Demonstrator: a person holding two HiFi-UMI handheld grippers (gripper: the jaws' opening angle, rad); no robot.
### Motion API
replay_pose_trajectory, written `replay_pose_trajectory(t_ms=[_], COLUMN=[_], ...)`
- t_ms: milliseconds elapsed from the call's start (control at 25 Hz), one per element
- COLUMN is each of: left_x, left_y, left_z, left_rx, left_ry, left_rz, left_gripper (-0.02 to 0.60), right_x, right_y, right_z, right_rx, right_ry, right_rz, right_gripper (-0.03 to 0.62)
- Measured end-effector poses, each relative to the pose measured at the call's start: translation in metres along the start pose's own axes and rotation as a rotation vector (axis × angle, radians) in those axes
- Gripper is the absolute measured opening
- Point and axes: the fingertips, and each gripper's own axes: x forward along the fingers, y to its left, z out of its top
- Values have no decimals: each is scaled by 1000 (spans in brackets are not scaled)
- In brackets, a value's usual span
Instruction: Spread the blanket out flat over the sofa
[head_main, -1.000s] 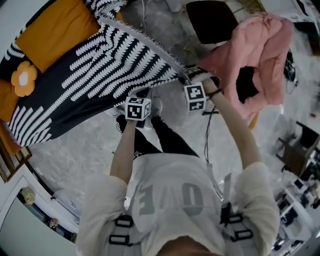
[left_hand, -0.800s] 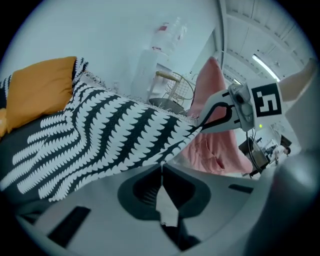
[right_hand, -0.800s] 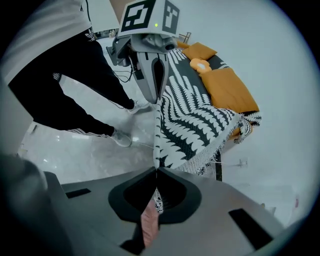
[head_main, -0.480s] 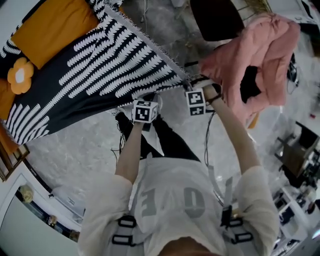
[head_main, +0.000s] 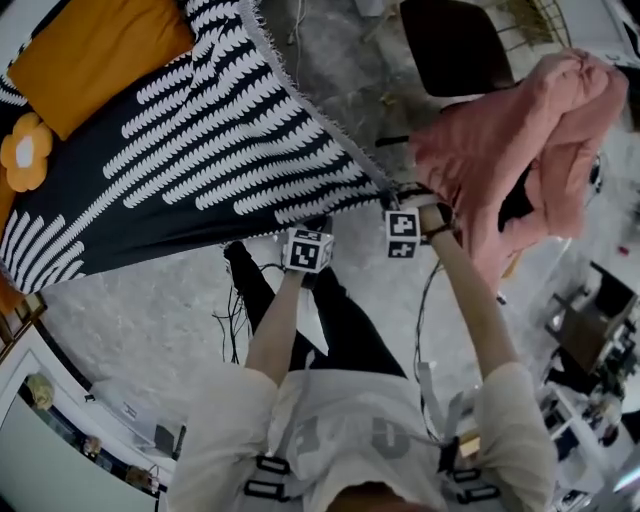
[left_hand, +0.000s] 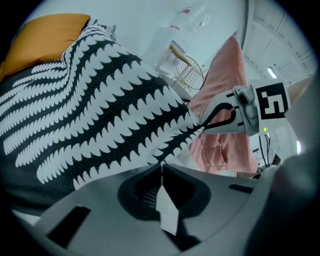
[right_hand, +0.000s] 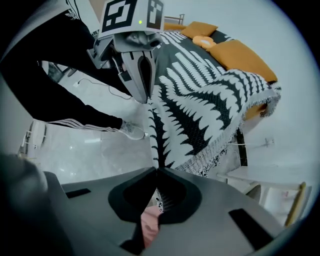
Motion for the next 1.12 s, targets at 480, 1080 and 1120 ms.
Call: replay_pose_trajectory(t_ms=[480,1080,1120], left_x=[23,-15,-24], left_y=[6,27,26], left_z=[-22,24,33], left_rx=[-48,17,20], left_ry=[29,-18,-47], left_rz=[7,-20,-15], left_gripper=[14,195,195], right_x=[28,20,11], right_y=[38,-13,-26], right_z=[-3,4,7], right_rx=[112,609,631], right_ry=[-8,-87,-105], right_rz=[59,48,24], right_gripper=[12,146,146])
